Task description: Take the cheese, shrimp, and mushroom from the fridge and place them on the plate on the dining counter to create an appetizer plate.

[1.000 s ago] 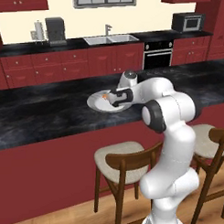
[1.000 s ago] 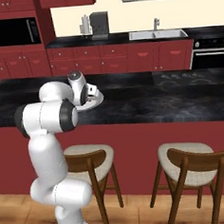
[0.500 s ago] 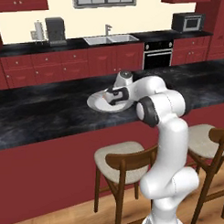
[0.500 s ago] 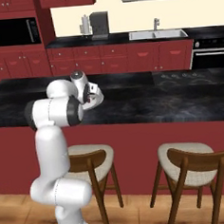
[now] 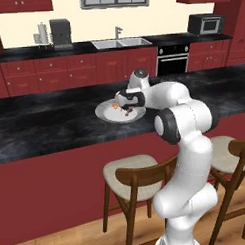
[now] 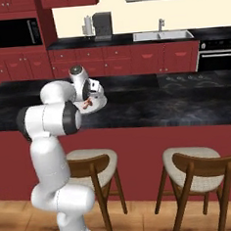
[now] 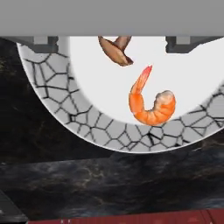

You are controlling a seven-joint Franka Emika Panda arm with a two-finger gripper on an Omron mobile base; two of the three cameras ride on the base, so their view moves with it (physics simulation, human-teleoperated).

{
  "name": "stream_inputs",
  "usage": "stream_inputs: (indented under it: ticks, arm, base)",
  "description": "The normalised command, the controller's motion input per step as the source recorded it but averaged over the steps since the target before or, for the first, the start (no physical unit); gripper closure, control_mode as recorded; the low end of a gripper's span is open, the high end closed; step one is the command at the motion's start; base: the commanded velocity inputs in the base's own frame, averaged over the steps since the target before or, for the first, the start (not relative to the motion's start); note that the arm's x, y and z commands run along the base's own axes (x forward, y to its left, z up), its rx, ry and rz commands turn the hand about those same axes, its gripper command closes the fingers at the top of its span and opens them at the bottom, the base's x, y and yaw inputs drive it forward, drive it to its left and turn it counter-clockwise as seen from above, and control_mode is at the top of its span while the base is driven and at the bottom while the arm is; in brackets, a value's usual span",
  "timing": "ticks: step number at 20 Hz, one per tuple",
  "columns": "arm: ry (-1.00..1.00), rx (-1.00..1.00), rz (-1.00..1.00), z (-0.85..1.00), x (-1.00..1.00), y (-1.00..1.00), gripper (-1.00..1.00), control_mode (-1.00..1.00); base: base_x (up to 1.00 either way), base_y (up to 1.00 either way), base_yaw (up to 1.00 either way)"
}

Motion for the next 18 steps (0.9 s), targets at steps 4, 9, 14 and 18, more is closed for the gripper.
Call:
stream_inputs:
  ticks: [4, 9, 14, 18]
  arm:
    - [-0.14, 0.0, 0.0, 0.76, -1.0, -0.49, -1.0, -1.0]
    - [-0.19, 0.0, 0.0, 0.67, -1.0, -0.13, -1.0, -1.0]
    - [-0.12, -0.01, 0.0, 0.55, -1.0, -0.02, -1.0, -1.0]
    - [-0.09, -0.03, 0.0, 0.34, -1.0, 0.0, -1.0, -1.0]
  base:
    - [0.0, 0.0, 0.0]
    - [0.0, 0.0, 0.0]
    - [0.0, 0.0, 0.0]
    - [0.0, 0.0, 0.0]
